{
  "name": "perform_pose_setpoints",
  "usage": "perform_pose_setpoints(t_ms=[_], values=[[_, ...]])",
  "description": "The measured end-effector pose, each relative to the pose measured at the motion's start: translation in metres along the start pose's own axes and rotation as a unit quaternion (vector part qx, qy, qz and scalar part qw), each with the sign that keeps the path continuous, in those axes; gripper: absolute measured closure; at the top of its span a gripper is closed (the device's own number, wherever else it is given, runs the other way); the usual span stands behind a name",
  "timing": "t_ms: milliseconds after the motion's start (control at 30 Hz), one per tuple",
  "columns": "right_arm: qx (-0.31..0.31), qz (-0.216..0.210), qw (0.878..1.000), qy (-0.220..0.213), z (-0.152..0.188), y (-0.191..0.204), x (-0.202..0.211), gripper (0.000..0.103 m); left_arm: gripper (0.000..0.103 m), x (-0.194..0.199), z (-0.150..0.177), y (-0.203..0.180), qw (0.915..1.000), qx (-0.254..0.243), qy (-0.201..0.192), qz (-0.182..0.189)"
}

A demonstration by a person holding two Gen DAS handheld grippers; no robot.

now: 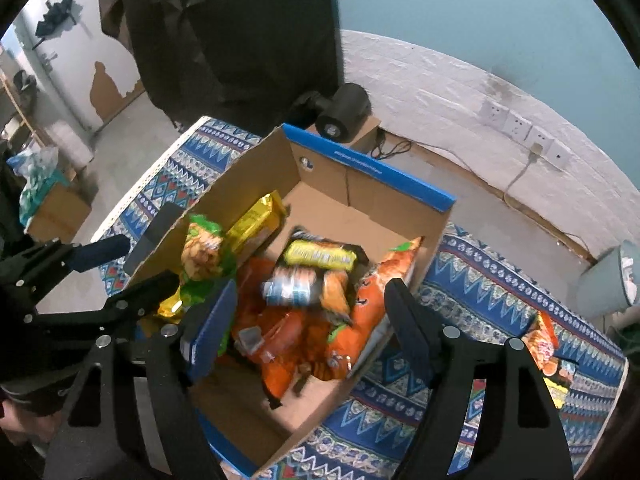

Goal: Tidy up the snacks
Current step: 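Carry both bags over the cardboard box and open both grippers to drop them, then move both grippers back to the remaining snacks on the tablecloth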

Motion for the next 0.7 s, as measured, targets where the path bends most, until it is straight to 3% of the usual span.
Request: perform_pose_setpoints(t_ms=[200,300,700], values=[[-0.011,0.016,1.0,-0.006,0.01,-0.016,0.018,0.024,0.039,0.006,0.001,-0.022,0.9997,-0.021,0.0,0.012],[-0.017,0.022,1.0,-0.007,0.017,-0.025,0.027,0.024,0.032,0.008,0.001,-0.032,0.9994,-0.031,-0.001,0.017],[-0.06,0.045,0.997,-0.017,0.051,-0.076,0.065,0.024,0.026,0.024,0.01,-0.089,0.9956,-0.084,-0.011,0.04]])
Point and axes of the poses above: each gripper's, at about its wrist camera, not at the fingertips, and x roughly against the way its jaws point, y to its left, z to its underside, the point moved 7 cm from there along -x, roughly the way its jaws point, and after that the axes turned 10 degrees about -z, right-handed, at the moved point
